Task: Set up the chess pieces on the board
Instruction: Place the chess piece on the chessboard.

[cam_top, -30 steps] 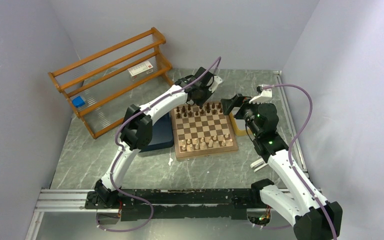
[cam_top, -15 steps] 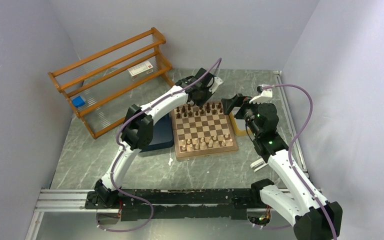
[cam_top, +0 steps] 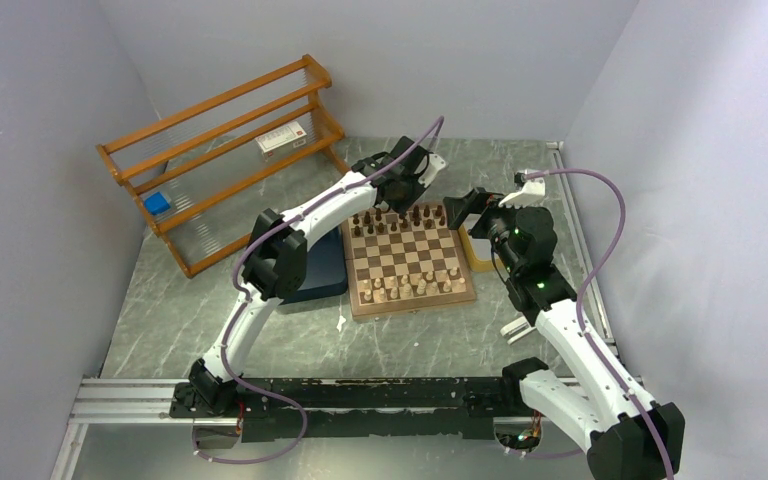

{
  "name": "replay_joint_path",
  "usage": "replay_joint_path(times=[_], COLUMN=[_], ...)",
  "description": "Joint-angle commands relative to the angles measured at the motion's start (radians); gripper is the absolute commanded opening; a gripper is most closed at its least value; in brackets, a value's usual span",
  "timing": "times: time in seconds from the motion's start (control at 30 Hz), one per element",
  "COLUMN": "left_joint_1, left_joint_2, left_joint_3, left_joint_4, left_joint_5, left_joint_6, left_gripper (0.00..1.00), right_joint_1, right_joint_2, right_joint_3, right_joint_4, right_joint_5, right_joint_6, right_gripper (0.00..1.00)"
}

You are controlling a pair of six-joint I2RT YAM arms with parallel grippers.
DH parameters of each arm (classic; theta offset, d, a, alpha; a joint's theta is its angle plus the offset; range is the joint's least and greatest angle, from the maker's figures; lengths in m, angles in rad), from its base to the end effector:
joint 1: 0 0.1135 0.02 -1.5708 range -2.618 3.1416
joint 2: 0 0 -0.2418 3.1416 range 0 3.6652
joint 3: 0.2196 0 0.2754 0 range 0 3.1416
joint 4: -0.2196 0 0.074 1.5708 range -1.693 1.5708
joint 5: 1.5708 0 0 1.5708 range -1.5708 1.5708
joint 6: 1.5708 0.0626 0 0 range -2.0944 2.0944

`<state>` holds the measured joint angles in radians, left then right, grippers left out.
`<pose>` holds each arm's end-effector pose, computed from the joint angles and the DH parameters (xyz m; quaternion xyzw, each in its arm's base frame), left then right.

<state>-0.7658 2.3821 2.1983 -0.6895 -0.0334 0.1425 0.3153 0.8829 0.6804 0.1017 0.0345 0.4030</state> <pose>0.4039 -0.3855 0.1852 0.4071 0.8469 -0.0898 0.3300 0.2647 0.0841 0.2913 0.0441 0.7405 0.2237 0.6322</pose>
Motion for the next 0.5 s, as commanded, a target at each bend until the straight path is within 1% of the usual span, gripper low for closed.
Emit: replay_joint_path(times=[0.0,0.3,0.37,0.47], left_joint_1=[-0.017,-0.019,-0.02,-0.019], left_joint_2=[0.008,0.024,0.026,0.025], left_joint_3=[0.035,0.051,0.05,0.037], left_joint_4=[0.01,0.007,0.005,0.015], left_joint_5=[0.007,-0.001,-0.007,-0.016], left_joint_6=[-0.007,-0.012,-0.015,-0.017], left_gripper=[0.05,0.05,0.07,0.14], right_joint_1=[0.0,0.001,0.001,0.001], right_joint_2=[-0.009,-0.013,-0.015,-0.02], right_joint_3=[-0.011,-0.013,-0.013,-0.012], right_joint_4=[0.022,0.018,0.017,0.015], right_joint_5=[0.011,0.016,0.016,0.018], right_joint_6=[-0.009,-0.012,-0.013,-0.015], right_gripper=[1.0,1.0,1.0,1.0])
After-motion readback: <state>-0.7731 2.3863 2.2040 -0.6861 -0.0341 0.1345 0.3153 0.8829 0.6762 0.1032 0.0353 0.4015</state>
